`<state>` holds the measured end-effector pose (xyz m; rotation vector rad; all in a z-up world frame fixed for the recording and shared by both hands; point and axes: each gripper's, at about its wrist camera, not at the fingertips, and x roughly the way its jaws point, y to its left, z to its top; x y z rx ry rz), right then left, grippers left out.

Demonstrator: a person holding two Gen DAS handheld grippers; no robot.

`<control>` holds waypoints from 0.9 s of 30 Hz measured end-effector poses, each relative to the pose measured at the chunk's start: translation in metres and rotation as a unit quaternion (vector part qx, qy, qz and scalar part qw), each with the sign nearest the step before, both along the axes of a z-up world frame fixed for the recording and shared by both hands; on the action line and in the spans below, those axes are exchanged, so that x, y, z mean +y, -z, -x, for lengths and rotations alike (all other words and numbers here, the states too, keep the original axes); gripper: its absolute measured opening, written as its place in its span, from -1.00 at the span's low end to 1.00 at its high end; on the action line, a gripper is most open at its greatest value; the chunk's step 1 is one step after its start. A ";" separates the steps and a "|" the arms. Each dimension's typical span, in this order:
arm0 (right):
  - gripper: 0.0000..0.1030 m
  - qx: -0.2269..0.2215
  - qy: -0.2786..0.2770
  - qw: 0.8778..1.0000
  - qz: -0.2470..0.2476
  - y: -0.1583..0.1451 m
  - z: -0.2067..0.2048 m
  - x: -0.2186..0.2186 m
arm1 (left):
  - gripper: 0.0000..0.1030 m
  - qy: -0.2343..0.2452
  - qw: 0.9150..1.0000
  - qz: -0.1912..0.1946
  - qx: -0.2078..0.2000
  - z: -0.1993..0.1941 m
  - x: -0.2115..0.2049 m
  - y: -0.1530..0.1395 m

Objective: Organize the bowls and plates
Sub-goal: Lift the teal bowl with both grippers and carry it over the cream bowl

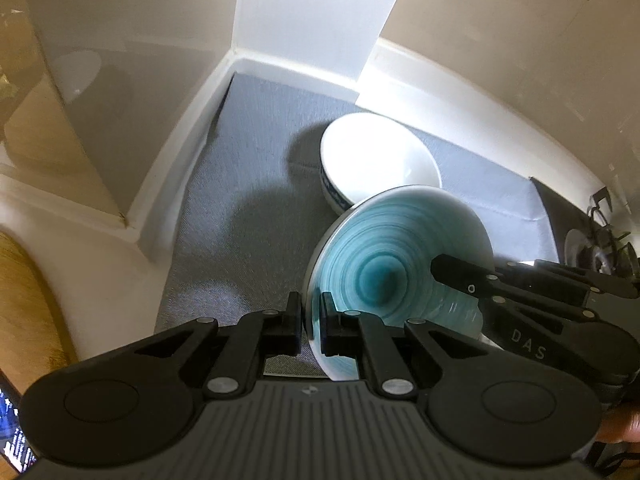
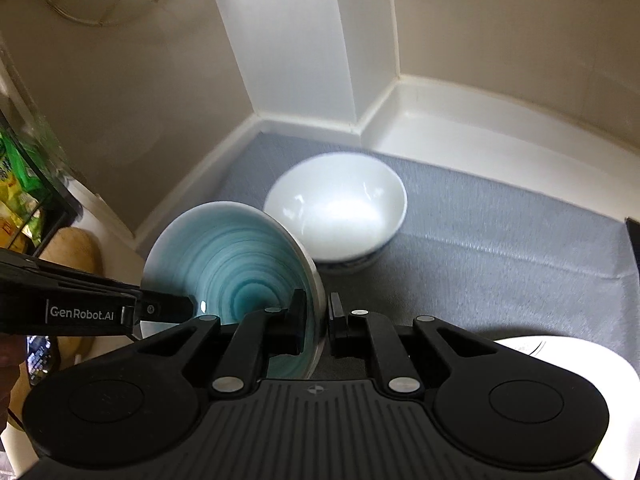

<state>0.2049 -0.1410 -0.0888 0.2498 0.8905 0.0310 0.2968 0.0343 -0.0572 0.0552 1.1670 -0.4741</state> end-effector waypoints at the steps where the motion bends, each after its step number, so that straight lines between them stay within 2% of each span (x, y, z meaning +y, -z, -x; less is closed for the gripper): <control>1: -0.77 -0.004 0.001 1.000 0.000 -0.003 0.002 0.000 | -0.83 0.000 1.000 0.002 -0.004 0.001 0.001 -0.003; 11: -0.77 -0.026 -0.019 0.999 -0.008 -0.033 0.027 0.022 | -0.83 -0.006 1.000 0.005 -0.026 0.034 0.031 -0.035; 19: -0.77 0.014 -0.047 0.998 -0.029 -0.025 0.049 0.051 | -0.83 -0.006 1.000 -0.024 0.017 0.068 0.059 -0.026; 22: -0.77 0.025 -0.049 0.998 -0.028 -0.021 0.057 0.059 | -0.81 0.001 0.999 -0.024 0.027 0.080 0.067 -0.024; 27: -0.77 0.036 -0.054 0.998 -0.025 -0.016 0.064 0.069 | -0.81 0.003 0.999 -0.030 0.042 0.082 0.074 -0.015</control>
